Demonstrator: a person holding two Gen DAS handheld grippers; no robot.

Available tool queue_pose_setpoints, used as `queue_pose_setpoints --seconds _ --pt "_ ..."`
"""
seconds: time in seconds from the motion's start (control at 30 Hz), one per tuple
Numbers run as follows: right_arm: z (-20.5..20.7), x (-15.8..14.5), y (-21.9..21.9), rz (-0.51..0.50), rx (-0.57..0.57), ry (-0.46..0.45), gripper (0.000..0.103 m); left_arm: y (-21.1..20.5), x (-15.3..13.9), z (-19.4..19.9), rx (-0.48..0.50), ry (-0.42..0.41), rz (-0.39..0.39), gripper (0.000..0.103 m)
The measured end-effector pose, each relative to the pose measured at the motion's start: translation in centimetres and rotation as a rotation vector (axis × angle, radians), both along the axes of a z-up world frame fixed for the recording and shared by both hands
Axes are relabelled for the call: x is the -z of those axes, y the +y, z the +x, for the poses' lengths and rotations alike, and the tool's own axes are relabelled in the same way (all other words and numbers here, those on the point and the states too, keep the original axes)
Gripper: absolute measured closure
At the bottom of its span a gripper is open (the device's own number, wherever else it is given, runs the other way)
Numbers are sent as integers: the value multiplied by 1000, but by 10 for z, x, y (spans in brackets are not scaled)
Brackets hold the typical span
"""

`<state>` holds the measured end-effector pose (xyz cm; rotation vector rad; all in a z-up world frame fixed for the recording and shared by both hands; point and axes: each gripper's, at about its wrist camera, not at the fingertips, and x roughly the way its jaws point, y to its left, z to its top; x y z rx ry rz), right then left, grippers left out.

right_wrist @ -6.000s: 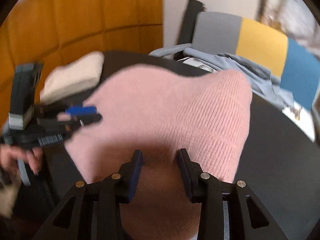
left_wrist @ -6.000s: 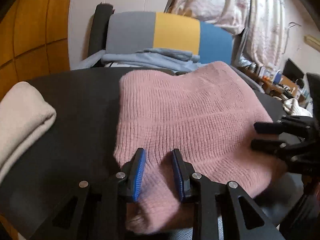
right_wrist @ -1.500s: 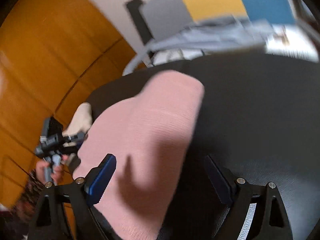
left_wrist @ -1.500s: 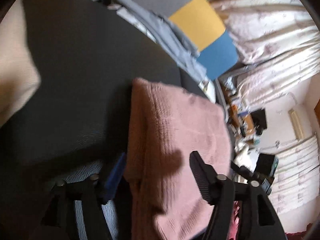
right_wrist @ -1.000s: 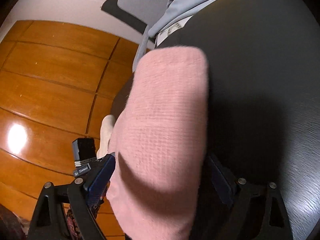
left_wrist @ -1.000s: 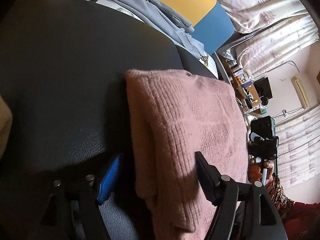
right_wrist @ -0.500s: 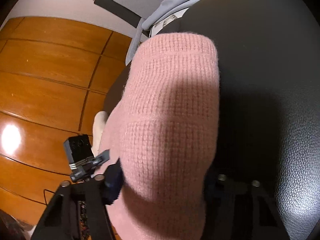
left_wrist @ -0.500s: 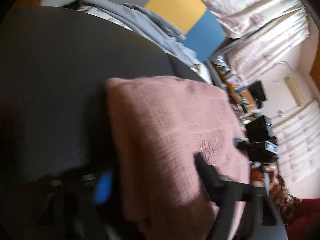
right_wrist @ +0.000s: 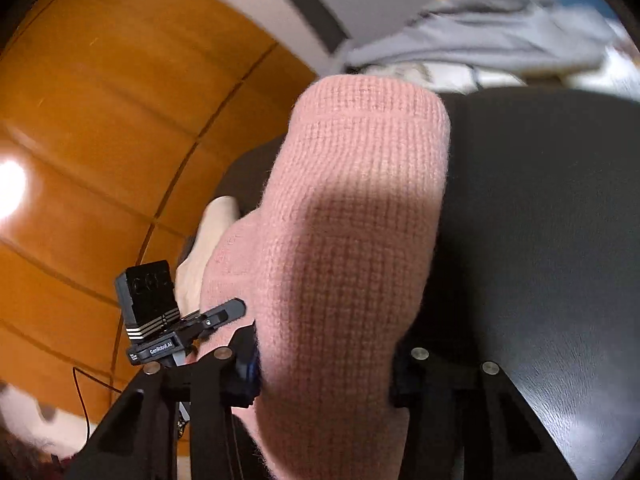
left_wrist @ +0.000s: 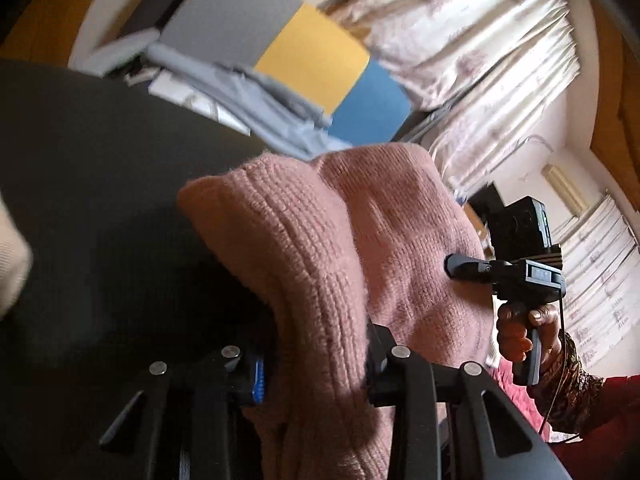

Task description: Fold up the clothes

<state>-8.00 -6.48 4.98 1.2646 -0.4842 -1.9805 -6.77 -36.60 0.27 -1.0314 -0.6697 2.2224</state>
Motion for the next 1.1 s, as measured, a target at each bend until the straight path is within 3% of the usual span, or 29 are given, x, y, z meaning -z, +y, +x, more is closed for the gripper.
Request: queue_pose_setpoints --seconds 0.2,0.43,0.53,0.67,0.87,0.97,1.1 --pt "-14 -56 -81 -29 -183 79 58 -94 -45 50 -194 93 60 69" --pt "-60 -76 -249 -90 -440 77 58 -229 -74 93 -503 121 35 69" --pt "-82 -62 -323 -103 -519 45 58 -281 -65 98 -614 89 27 68" --pt "-107 -21 -402 -95 -596 -22 58 -337 -28 92 -728 -12 37 68" --pt "-136 40 -453 -46 -655 -65 56 -360 27 92 -808 -82 97 67" --pt "-153 56 -456 -50 -673 -57 48 -366 43 99 -809 -77 132 66" --pt "-160 57 -464 -19 -662 17 23 -362 42 109 -848 -44 105 64"
